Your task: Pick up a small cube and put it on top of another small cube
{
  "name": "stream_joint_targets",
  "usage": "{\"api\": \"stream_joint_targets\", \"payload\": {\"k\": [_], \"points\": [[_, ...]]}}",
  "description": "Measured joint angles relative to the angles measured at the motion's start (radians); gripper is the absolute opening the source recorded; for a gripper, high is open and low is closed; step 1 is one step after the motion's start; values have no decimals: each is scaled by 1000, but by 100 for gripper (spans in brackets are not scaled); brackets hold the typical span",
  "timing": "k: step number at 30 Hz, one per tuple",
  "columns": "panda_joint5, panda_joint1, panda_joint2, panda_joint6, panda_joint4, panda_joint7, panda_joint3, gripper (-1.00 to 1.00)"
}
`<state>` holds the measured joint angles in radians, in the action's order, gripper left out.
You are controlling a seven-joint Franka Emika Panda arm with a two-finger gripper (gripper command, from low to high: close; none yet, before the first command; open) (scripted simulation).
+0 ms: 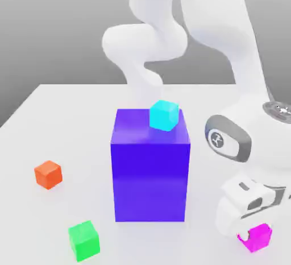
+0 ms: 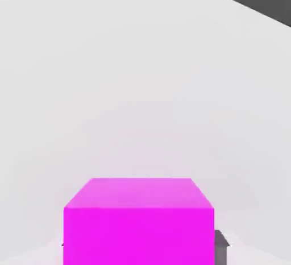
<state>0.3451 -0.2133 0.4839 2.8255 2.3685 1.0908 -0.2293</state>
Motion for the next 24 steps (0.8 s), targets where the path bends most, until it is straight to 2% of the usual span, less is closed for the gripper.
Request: {"api": "stream_joint_targets", "payload": {"k": [6,16,20,21,24], "points": [[-114,83,-164,-120,42,-67,-72,-100],[-297,346,-334,-181,133,79,162,-100],[-358,440,-247,-95,125,134,251,-100],[-365,448,-219,-69,123,136,256,100],[-365,448,-219,-69,123,136,256,100]]}}
